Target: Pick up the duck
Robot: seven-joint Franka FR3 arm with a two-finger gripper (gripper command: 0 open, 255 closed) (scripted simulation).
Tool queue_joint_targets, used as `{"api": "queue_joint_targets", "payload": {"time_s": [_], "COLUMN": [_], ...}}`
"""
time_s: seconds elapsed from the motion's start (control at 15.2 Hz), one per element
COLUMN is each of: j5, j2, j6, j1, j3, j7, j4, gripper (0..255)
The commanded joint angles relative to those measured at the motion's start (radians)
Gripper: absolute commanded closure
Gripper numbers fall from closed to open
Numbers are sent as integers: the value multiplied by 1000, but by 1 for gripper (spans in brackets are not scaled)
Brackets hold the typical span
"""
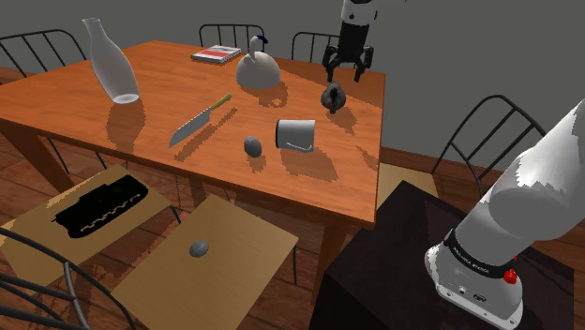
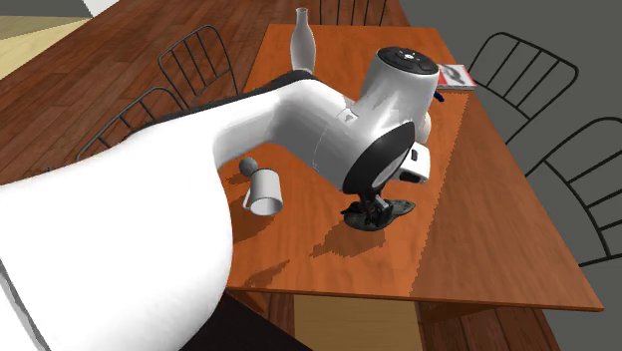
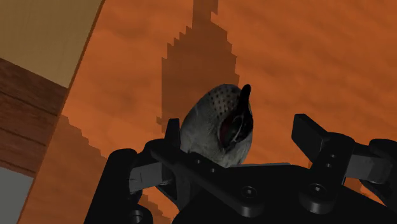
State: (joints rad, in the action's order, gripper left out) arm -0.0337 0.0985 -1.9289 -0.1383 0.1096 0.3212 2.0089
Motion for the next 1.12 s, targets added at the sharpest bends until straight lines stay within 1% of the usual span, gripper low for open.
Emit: {"api": "queue_joint_targets", "payload": {"time_s": [0.0,0.46,0.53,0.99,1.06], "j5": [-7,-48,-48,-57,-57], "j2": [-59,-288,-291,-319,-319], "j6": [-29,-87,-88,-181,-181], "j1": [-10,-52,-53,-53,-53], "j3": [10,48,49,46,46], "j7": [30,117,119,110,110], "j4": [-41,-245,-248,-182,-181], "gripper": [0,0,0,0,0]}}
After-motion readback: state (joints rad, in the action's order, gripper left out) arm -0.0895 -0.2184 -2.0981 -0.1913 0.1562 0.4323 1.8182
